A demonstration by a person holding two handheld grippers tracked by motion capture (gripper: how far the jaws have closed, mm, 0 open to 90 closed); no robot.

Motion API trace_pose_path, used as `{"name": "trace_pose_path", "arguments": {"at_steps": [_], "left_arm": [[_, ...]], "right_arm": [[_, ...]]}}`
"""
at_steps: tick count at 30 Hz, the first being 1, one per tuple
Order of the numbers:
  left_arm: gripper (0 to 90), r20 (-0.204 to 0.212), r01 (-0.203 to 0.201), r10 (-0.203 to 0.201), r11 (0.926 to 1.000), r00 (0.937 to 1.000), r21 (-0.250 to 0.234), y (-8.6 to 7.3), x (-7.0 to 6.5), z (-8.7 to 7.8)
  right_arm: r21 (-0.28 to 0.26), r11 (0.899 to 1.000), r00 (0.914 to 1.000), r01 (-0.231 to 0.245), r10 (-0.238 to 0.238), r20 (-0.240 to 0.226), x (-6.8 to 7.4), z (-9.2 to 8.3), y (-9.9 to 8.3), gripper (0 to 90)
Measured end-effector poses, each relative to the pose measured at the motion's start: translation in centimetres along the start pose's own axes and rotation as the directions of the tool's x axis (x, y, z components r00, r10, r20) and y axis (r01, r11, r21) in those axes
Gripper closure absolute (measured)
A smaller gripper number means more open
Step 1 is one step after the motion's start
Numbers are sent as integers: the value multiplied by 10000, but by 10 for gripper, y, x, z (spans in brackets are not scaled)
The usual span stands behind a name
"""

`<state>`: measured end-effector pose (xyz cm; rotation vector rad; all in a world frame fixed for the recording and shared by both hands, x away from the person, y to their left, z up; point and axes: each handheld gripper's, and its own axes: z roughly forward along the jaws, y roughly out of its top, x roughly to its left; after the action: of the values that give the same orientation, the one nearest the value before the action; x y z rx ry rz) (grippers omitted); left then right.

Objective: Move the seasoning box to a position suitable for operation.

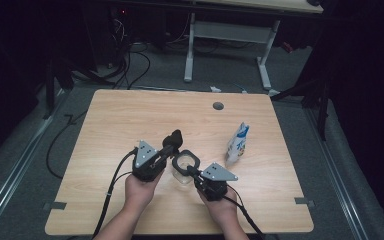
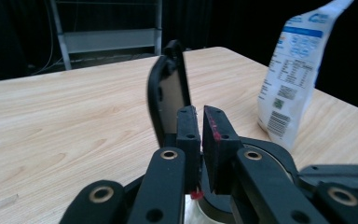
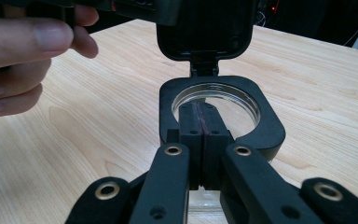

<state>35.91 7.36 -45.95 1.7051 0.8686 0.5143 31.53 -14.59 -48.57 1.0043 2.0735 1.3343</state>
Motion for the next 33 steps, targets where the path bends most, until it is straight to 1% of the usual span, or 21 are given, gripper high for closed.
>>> {"name": "trace_pose_path", "arguments": {"at_steps": [2,3,4,6,10,11,13,14,15,16,17,19,21,22,27,29,30,32,33], "left_arm": [[849,104,-195,195,9998,9998,42,-1,-2,-4],[849,220,-320,319,9995,9992,38,-2,-3,-6],[847,249,-449,448,9990,9987,44,-3,-4,-9],[831,366,-501,498,9987,9981,89,-7,-3,-14],[802,502,-701,676,9963,9964,506,-22,7,-26],[799,502,-791,759,9947,9959,657,-26,10,-28],[795,374,-1009,978,9907,9945,918,-35,17,-33],[789,374,-1009,978,9907,9945,918,-35,17,-33],[781,277,-1037,1013,9886,9945,1089,-42,24,-38],[770,277,-1037,1013,9886,9945,1089,-42,24,-38],[757,194,-981,964,9874,9951,1238,-49,32,-43],[729,164,-896,882,9861,9960,1400,-56,37,-45],[720,126,-1072,1066,9790,9942,1732,-64,42,-47],[714,137,-1083,1076,9778,9941,1795,-67,44,-48],[665,431,-902,838,9796,9956,1796,-70,50,-51],[654,436,-1110,1047,9762,9935,1864,-71,51,-52],[645,422,-1106,1045,9765,9936,1848,-71,53,-53],[630,652,-771,664,9809,9957,1785,-72,56,-54],[625,758,-724,596,9812,9953,1790,-73,56,-54]], "right_arm": [[9,10000,10000,-26,26,-10,0,-1,0,876],[-47,10000,10000,-7,7,10,1,-1,0,875],[-97,9999,10000,24,-24,-18,2,-2,0,869],[-185,9998,10000,46,-46,-2,3,-4,1,856],[-374,9993,9998,-38,45,173,-2,-11,2,838],[-390,9992,9997,-44,54,248,-3,-12,2,838],[-389,9992,9993,-67,82,369,-6,-15,1,833],[-404,9992,9990,-80,97,425,-7,-16,1,830],[-363,9993,9988,-49,67,475,-8,-16,0,830],[-364,9993,9984,-60,81,552,-9,-17,-1,827],[-319,9995,9980,-35,55,636,-10,-17,-2,823],[-276,9996,9968,-24,46,797,-12,-18,-4,815],[-195,9998,9955,-29,47,951,-15,-18,-6,806],[-165,9998,9949,-81,97,1001,-16,-19,-8,803],[-15,9990,9888,-455,453,1424,-27,-20,-14,780],[18,9977,9838,-678,666,1663,-32,-22,-16,772],[50,9975,9816,-707,687,1779,-33,-23,-16,762],[157,9969,9764,-772,724,2034,-35,-26,-18,738],[208,9969,9732,-762,699,2190,-36,-27,-20,729]]}}
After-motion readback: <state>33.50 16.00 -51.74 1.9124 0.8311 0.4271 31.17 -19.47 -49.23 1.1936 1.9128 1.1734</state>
